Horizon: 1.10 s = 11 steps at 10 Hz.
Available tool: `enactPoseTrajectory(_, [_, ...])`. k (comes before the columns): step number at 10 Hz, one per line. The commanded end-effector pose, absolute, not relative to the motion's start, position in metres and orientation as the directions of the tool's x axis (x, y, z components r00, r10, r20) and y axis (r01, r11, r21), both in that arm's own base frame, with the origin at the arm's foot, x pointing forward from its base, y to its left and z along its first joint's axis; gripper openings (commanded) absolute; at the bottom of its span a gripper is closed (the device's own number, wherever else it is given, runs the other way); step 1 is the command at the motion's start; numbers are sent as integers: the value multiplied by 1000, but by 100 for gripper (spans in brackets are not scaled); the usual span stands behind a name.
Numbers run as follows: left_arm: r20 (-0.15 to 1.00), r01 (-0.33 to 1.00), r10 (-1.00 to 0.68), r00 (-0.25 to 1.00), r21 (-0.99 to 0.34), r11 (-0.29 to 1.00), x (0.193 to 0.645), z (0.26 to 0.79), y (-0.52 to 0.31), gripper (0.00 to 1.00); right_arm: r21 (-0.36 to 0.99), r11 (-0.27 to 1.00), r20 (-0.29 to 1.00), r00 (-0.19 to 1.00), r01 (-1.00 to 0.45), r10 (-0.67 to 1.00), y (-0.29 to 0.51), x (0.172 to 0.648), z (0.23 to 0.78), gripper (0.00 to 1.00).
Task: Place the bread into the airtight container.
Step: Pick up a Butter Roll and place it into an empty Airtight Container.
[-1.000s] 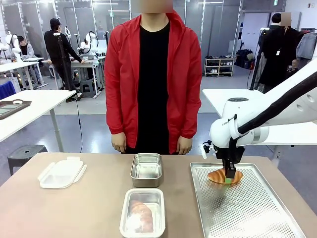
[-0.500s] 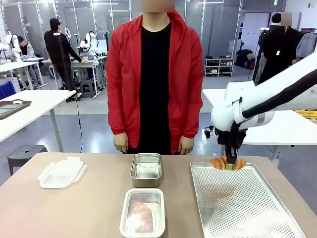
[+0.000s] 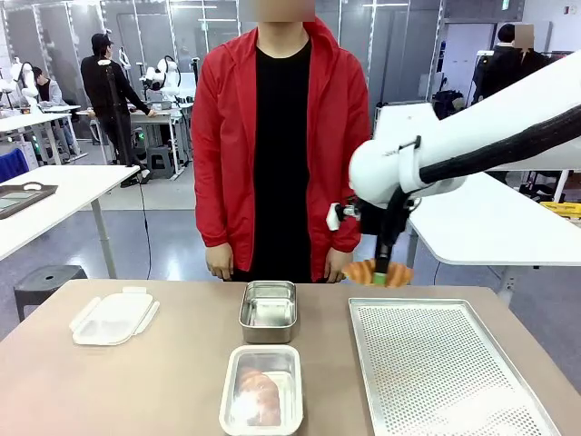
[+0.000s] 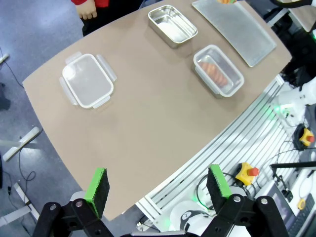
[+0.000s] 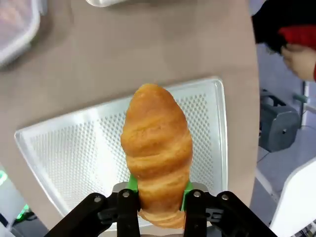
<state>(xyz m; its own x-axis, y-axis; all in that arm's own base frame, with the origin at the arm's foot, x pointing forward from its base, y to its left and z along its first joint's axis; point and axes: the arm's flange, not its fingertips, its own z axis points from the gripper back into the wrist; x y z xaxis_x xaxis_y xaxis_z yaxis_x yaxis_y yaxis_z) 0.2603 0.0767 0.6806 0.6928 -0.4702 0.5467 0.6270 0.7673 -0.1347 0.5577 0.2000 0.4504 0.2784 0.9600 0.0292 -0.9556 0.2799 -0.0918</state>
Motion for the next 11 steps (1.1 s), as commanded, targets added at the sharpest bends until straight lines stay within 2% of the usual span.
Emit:
enactPoseTrajectory(1, [552, 641, -481, 681, -133, 756, 260, 682, 77, 100, -118, 314, -8, 317, -942, 948, 252, 554, 451, 33])
enactPoseTrajectory(5, [552, 641, -481, 681, -133, 756, 260, 682, 77, 100, -96, 292, -26, 296, -951, 955, 367, 548, 439, 33])
enactPoseTrajectory(7, [552, 641, -481, 681, -133, 756, 260, 682, 77, 100, -127, 301, -25, 306, -945, 952, 410, 548, 431, 33])
enactPoseTrajectory(10, [552, 641, -481, 681, -133, 756, 260, 682, 77, 100, -85, 308, -15, 311, -947, 950, 427, 551, 422, 33])
enactPoseTrajectory(11, [552, 641, -481, 681, -133, 756, 260, 682, 77, 100, -98, 275, -2, 277, -956, 961, 422, 541, 419, 33])
